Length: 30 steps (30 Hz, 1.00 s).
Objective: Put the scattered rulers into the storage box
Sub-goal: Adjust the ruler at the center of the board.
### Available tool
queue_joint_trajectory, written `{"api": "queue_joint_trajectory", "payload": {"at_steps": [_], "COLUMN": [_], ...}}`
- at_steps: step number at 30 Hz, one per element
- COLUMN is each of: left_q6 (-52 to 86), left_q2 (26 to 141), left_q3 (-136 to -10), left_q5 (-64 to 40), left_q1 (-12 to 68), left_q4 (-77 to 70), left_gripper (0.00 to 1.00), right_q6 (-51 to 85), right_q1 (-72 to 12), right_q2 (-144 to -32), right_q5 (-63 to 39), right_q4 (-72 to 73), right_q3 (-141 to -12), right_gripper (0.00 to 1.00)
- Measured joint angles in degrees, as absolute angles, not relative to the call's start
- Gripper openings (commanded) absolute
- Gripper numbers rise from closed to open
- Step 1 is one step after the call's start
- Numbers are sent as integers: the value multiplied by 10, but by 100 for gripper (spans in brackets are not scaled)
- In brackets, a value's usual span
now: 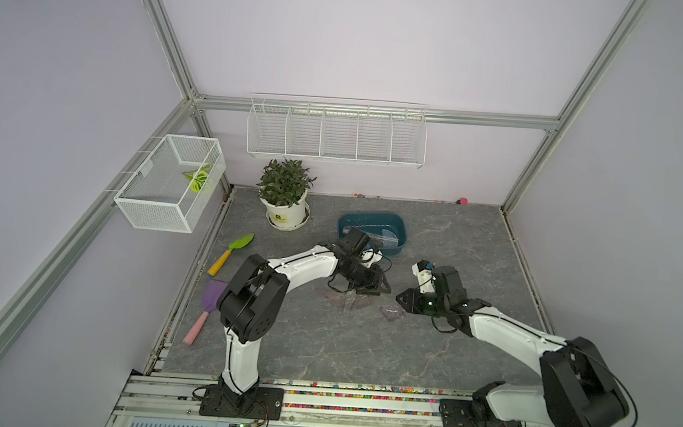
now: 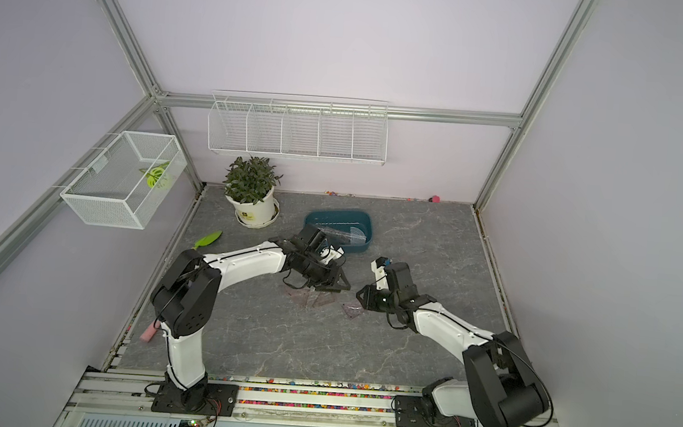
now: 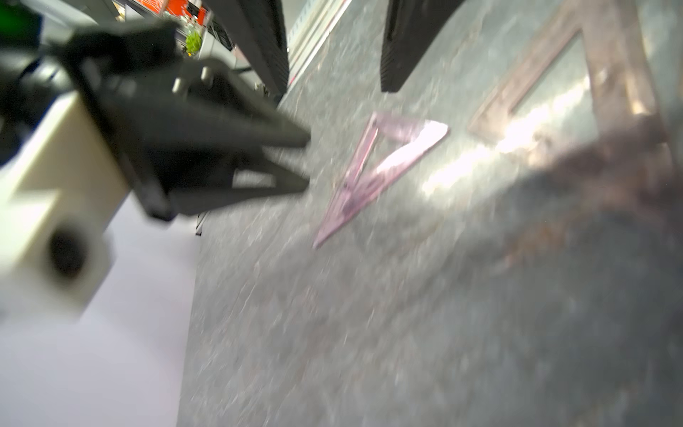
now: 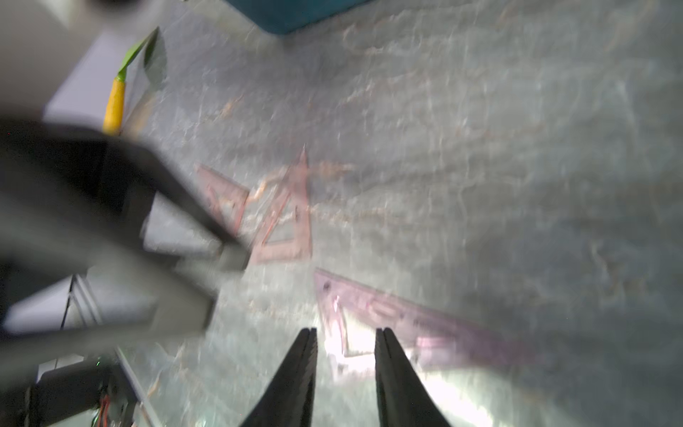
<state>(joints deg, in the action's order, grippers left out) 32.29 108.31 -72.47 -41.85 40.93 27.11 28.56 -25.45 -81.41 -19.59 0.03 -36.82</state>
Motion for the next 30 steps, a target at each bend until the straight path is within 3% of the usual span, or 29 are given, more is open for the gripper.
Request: {"api": "queue_joint_trajectory", "payload": {"at_steps": [5, 10, 26, 30], "left_q6": [323, 325, 338, 338], "left_q2": [1090, 1130, 1212, 1230], "left_q3": [-665, -686, -788, -820], "left_q5": [-440, -462, -459, -443], "left_q1": [425, 448, 429, 415], "left_q4": [283, 280, 265, 264], "left_gripper": [47, 46, 44, 44], "right_q6": [267, 260, 307, 315], "right_q1": [-254, -254, -273, -281], "right_q2": [-874, -874, -798, -752], "right_q5": [-195, -189, -182, -170], "right_q4": [-15, -32, 4, -43], "right_q3": [-399, -394, -287, -294], "right_gripper": [32, 32, 33, 39]}}
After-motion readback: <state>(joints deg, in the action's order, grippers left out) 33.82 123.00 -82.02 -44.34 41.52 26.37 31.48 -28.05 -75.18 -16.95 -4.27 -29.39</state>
